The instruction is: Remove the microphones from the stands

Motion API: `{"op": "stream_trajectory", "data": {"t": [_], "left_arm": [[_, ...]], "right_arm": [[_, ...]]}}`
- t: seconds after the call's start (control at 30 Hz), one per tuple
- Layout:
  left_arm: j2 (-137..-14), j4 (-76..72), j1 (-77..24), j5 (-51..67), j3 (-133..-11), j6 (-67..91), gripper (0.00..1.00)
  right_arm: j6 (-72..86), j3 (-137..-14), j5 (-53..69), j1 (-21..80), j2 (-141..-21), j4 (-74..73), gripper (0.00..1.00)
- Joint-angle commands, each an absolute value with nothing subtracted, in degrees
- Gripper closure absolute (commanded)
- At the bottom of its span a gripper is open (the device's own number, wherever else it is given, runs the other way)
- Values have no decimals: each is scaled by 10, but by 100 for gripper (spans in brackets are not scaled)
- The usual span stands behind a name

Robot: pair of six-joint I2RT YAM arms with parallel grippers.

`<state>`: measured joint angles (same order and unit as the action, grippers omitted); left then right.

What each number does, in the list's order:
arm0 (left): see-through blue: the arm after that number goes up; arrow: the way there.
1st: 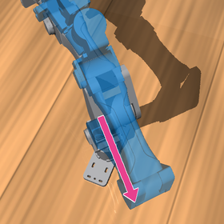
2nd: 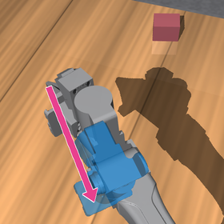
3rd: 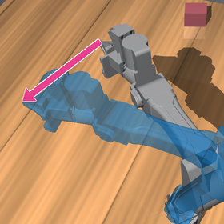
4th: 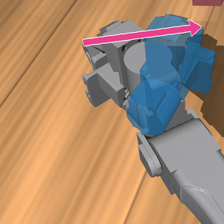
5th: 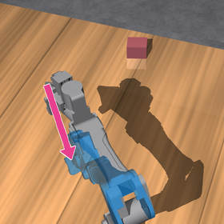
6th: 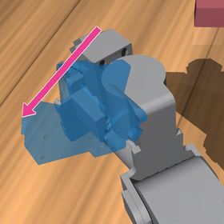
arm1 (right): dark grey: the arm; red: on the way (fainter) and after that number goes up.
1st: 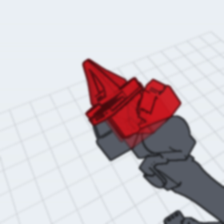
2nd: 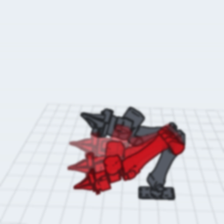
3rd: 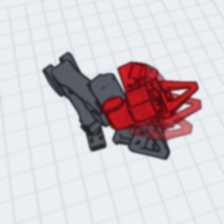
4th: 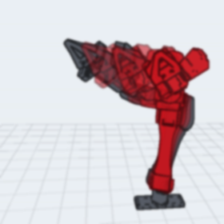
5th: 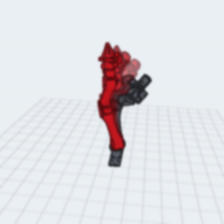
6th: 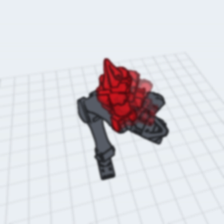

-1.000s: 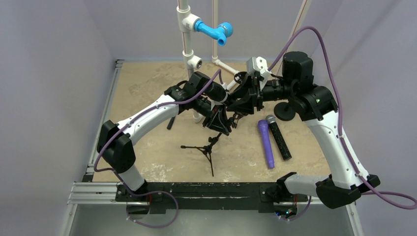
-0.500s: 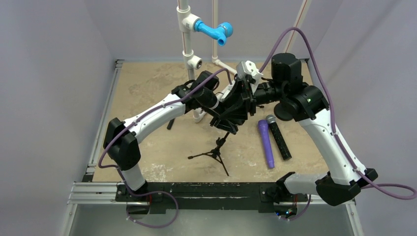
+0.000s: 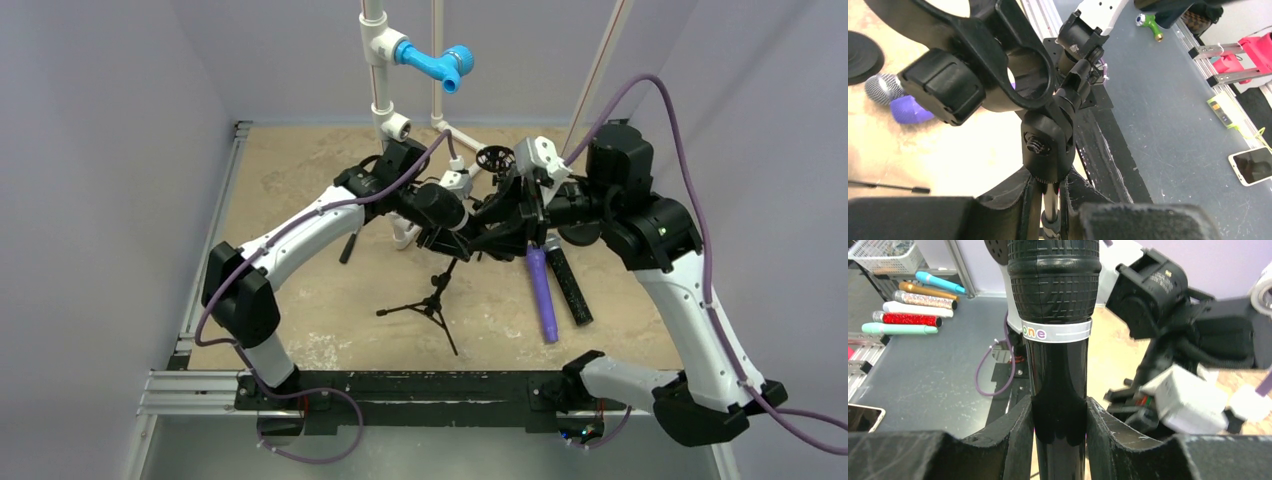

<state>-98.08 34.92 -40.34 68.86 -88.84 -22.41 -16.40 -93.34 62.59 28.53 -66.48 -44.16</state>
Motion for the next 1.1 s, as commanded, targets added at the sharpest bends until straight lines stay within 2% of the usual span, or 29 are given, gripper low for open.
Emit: {"op": "stream_trajectory", "data": {"t": [0.0,0.17,0.4,0.73,1.07], "left_arm": [[-939,351,-366,687,-873,-210,100],[-893,324,-326,702,-852,-193,100],[-847,319,-298,714,-830,-204,100],[-815,293,-303,716,-770,-240,100],[-795,283,-354,675,-727,-293,100]], "right_arm": [[-159,-900,623,264,-628,-439,100],[-158,-849,602,230,-594,-443,100],[-175,-780,502,167,-527,-482,100],[-152,-648,353,75,-434,-477,100],[-124,-564,198,26,-453,-475,100]]}}
